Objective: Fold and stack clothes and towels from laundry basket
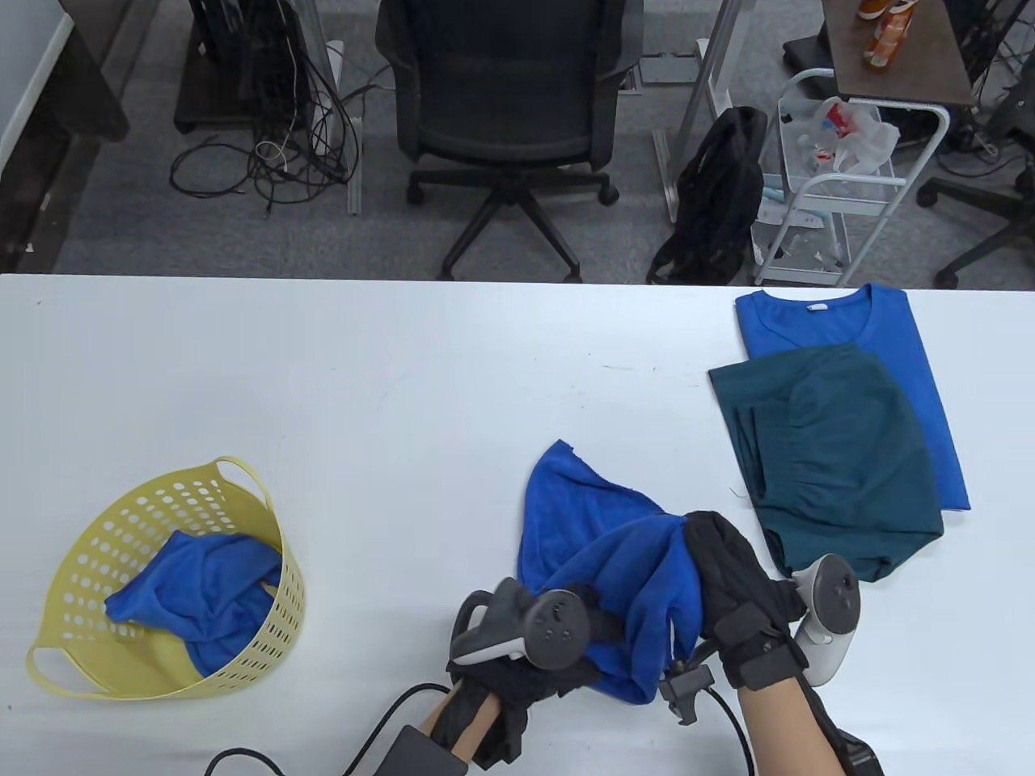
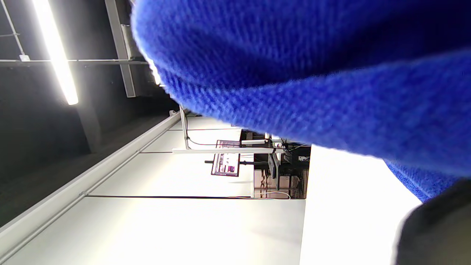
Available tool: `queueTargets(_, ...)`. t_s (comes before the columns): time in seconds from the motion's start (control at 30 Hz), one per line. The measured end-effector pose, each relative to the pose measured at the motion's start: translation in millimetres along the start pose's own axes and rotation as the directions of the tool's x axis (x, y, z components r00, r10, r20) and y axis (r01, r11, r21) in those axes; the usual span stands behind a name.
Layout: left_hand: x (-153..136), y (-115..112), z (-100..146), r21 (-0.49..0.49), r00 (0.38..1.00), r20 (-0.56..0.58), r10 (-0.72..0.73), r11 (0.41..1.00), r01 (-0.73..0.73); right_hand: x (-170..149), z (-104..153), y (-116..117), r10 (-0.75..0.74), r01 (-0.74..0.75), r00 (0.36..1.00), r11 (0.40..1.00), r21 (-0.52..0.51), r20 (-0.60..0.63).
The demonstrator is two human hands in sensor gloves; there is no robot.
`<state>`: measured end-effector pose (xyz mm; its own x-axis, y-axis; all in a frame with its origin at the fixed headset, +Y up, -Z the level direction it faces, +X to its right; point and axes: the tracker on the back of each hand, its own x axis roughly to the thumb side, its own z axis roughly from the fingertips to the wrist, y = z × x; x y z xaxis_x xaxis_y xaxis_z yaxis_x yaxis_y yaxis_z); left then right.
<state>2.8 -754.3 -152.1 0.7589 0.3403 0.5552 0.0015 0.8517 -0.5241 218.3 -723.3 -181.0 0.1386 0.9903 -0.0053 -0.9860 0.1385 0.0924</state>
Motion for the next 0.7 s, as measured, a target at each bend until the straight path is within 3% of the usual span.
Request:
queueTargets(0.07, 9.4, -11.5, -10.3, -0.117, 0.982, -0.078, -0.173, 0.980, 0.163, -0.8, 0.1, 0.2, -0.005, 0.005, 1.000, 1.000, -0.004, -0.008)
queueTargets(0.1, 11.4, -14.9, -13.2, -0.069, 0.964, -0.105, -0.243, 0.969, 0.236, -1.6, 0.2, 0.6, 0.000, 0.000, 1.000, 1.000, -0.003, -0.014)
queueTargets(0.17, 8.8, -10.8, -10.6, 0.135, 0.950, -0.170, -0.263, 0.948, 0.287, -2.2, 0.3, 1.2, 0.010, -0.010, 1.000, 1.000, -0.002, -0.015)
queueTargets(0.27, -16.5, 6.1, 0.6, 0.184, 0.994, -0.106, -0.014, 0.982, 0.034, -0.8, -0.3, -1.0, 0.021, -0.021, 1.000, 1.000, -0.007, -0.008)
queueTargets(0.37, -49.2, 19.3, 16.3, 0.311, 0.962, 0.015, 0.272, 0.913, -0.264, 0.3, -1.0, -5.4, 0.095, -0.095, 0.995, 0.995, -0.040, -0.005)
queueTargets(0.43, -84.1, 26.3, 33.8, 0.442, 0.793, 0.151, 0.590, 0.677, -0.588, 0.3, -3.0, -9.6, 0.213, -0.213, 0.977, 0.976, -0.051, -0.008)
queueTargets(0.5, -104.4, 27.0, 44.9, 0.486, 0.659, 0.229, 0.716, 0.503, -0.715, -0.9, -6.6, -10.8, 0.331, -0.331, 0.943, 0.943, 0.020, -0.015)
queueTargets(0.53, -111.4, 27.7, 48.3, 0.495, 0.637, 0.234, 0.734, 0.474, -0.728, -1.6, -8.0, -10.8, 0.391, -0.389, 0.920, 0.919, 0.067, -0.024)
queueTargets(0.57, -117.5, 27.7, 51.3, 0.499, 0.628, 0.230, 0.744, 0.464, -0.732, -2.7, -9.2, -10.2, 0.464, -0.459, 0.886, 0.882, 0.104, -0.024)
queueTargets(0.7, -133.4, 28.8, 58.1, 0.392, 0.622, 0.179, 0.762, 0.524, -0.756, -6.1, -11.1, -8.9, 0.628, -0.624, 0.778, 0.773, 0.112, 0.002)
